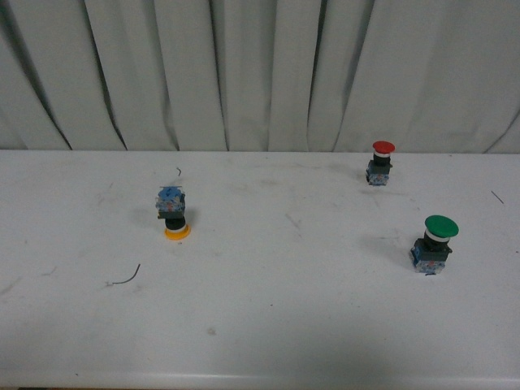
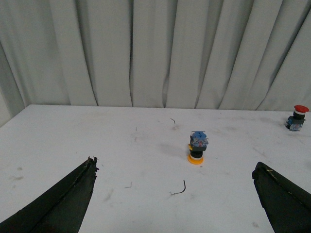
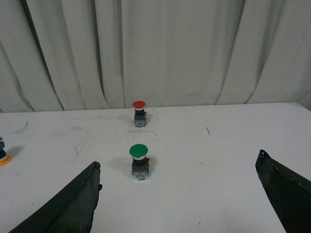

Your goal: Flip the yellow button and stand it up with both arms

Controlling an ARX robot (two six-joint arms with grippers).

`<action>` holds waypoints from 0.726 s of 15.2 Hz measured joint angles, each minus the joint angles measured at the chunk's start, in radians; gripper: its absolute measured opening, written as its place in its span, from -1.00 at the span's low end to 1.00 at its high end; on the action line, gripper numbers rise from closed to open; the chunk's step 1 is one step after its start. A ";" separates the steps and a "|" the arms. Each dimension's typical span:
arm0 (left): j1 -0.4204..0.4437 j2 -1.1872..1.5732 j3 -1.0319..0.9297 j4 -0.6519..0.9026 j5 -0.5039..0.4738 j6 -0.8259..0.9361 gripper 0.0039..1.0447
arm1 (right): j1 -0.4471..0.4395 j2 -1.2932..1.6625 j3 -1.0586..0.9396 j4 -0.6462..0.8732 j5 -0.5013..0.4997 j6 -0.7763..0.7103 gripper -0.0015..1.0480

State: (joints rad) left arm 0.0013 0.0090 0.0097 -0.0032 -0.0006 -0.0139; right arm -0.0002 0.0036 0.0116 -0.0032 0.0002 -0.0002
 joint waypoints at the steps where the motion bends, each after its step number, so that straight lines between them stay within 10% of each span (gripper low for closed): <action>1: 0.000 0.000 0.000 0.000 0.000 0.000 0.88 | 0.000 0.000 0.000 0.000 0.000 0.000 0.87; 11: 0.000 0.000 0.000 0.000 0.000 0.000 0.88 | 0.000 0.000 0.000 0.000 0.000 0.000 0.87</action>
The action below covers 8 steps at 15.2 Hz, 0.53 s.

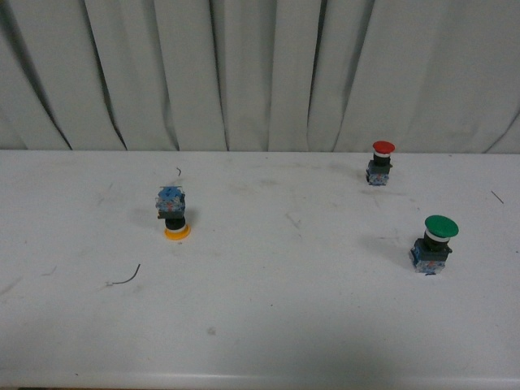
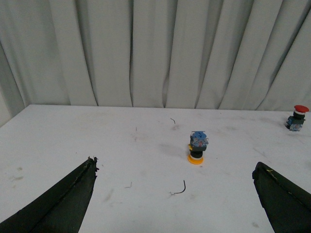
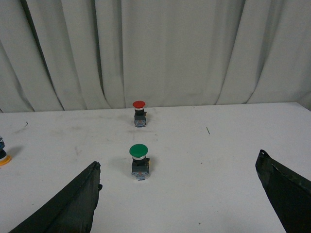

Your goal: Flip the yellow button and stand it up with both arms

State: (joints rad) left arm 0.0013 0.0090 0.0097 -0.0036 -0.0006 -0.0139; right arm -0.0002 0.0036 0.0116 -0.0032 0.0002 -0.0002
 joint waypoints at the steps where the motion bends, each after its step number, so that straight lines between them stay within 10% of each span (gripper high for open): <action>1: 0.000 0.000 0.000 0.000 0.000 0.000 0.88 | 0.000 0.000 0.000 0.000 0.000 0.000 0.87; 8: 0.000 0.000 0.000 0.000 0.000 0.000 0.88 | 0.000 0.000 0.000 0.000 0.000 0.000 0.87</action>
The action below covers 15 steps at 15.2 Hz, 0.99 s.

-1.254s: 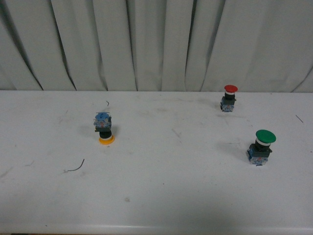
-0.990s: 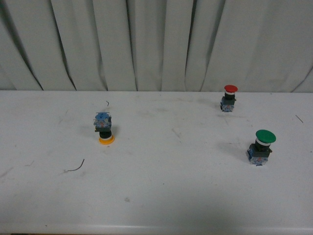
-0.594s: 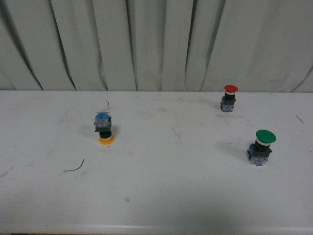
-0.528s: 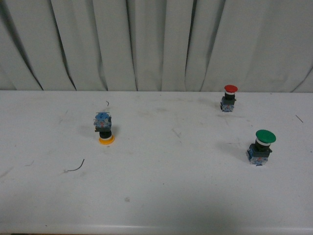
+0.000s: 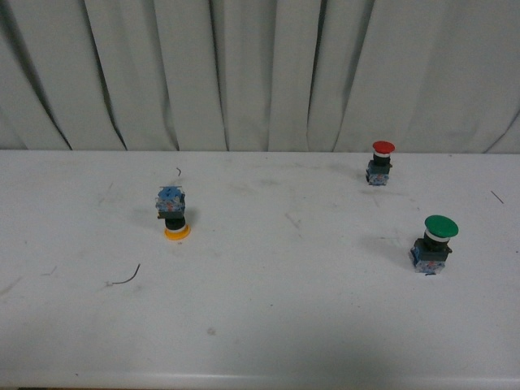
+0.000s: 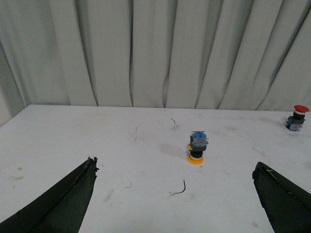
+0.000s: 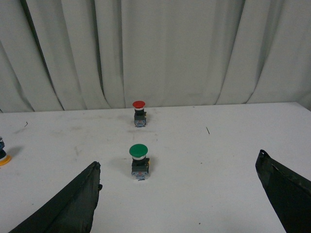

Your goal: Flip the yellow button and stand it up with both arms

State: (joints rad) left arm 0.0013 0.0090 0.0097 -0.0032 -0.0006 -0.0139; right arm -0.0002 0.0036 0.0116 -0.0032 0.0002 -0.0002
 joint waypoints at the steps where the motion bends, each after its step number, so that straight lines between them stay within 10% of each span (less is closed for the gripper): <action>1: 0.000 0.000 0.000 0.000 0.000 0.000 0.88 | 0.000 0.000 0.000 0.000 0.000 0.000 0.87; 5: 0.042 0.231 0.169 -0.246 0.085 -0.269 0.88 | 0.000 0.000 0.000 0.000 0.000 0.000 0.87; 11: -0.185 1.183 0.505 0.436 0.008 -0.299 0.88 | 0.000 0.000 0.000 0.000 0.000 0.000 0.87; 15: -0.245 1.860 1.109 0.179 -0.040 -0.320 0.88 | 0.000 0.000 0.000 0.000 0.000 0.000 0.87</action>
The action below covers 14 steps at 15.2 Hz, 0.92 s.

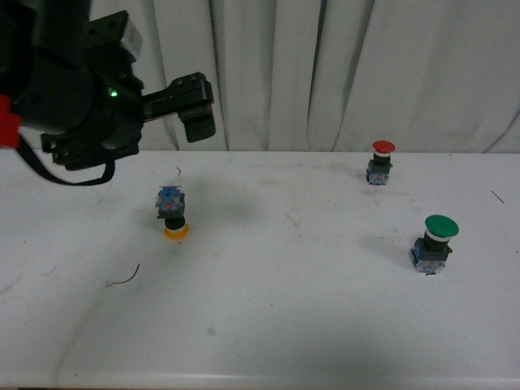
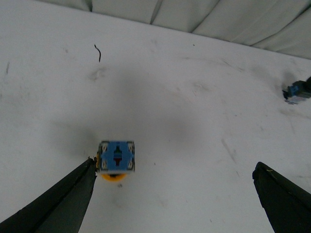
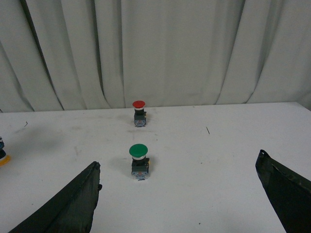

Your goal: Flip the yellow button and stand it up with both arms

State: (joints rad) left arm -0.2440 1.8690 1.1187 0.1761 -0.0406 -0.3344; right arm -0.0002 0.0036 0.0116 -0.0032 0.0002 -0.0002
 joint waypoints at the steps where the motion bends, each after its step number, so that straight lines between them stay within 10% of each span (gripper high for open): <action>1: -0.014 0.082 0.123 -0.070 -0.023 0.066 0.88 | 0.000 0.000 0.000 0.000 0.000 0.000 0.87; 14: 0.038 0.343 0.337 -0.296 -0.047 0.111 0.88 | 0.000 0.000 0.000 0.000 0.000 0.000 0.87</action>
State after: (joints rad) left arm -0.2058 2.2116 1.4555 -0.1204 -0.0879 -0.2230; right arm -0.0002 0.0036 0.0116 -0.0032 0.0002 -0.0002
